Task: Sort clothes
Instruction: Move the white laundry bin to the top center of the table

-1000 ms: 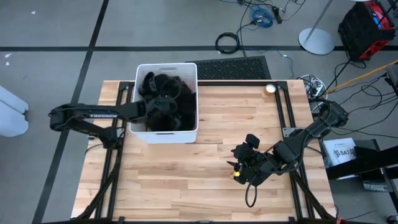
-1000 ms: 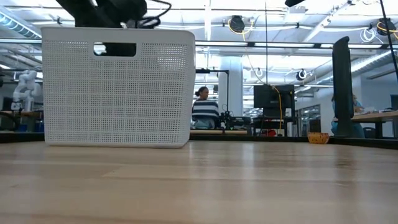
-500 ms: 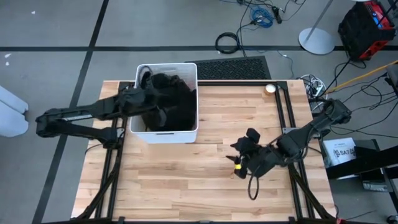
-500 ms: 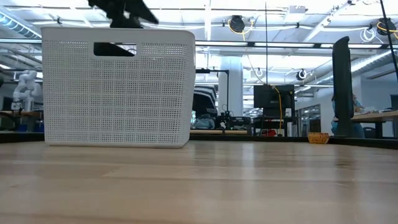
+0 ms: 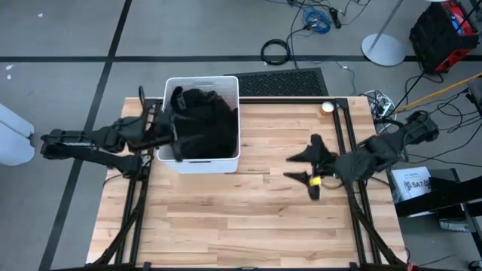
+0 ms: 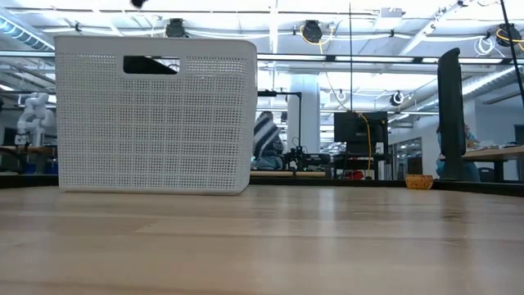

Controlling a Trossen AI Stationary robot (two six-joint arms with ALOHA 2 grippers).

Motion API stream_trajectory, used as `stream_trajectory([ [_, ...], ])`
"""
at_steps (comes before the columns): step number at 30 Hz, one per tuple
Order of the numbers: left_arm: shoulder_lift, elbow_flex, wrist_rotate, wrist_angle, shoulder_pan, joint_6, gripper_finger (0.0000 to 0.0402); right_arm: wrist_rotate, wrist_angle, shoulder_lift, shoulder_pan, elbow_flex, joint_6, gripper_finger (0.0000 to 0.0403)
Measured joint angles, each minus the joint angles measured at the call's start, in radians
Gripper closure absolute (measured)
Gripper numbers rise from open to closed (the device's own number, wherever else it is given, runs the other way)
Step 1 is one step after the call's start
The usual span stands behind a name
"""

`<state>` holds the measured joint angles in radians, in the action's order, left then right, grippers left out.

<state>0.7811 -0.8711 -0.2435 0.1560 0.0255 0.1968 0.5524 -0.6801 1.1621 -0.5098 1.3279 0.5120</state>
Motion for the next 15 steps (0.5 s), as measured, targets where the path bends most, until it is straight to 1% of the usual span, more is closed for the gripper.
stream_trajectory([
  [1,-0.006,0.000,-0.089,0.027,0.013,0.014,0.0084,0.005,0.017,-0.008,0.020,0.000,-0.005,0.0190],
  [4,-0.029,0.002,-0.402,0.138,0.023,0.092,0.0084,0.019,0.043,-0.014,0.098,0.001,0.005,0.0190],
  [5,-0.041,-0.001,-0.474,0.187,0.018,0.137,0.0084,0.024,0.040,-0.010,0.122,0.001,0.010,0.0190],
  [6,-0.049,-0.011,-0.520,0.253,0.005,0.178,0.0084,0.024,0.038,-0.004,0.142,0.001,0.017,0.0190],
  [8,-0.051,-0.037,-0.554,0.387,-0.043,0.239,0.0084,0.014,0.031,0.005,0.180,0.001,0.022,0.0190],
  [11,-0.044,-0.083,-0.576,0.528,-0.163,0.242,0.0084,-0.026,0.026,0.013,0.224,0.001,0.010,0.0190],
  [15,-0.034,-0.114,-0.577,0.584,-0.377,0.211,0.0084,-0.032,0.015,0.017,0.250,0.001,-0.004,0.0190],
])
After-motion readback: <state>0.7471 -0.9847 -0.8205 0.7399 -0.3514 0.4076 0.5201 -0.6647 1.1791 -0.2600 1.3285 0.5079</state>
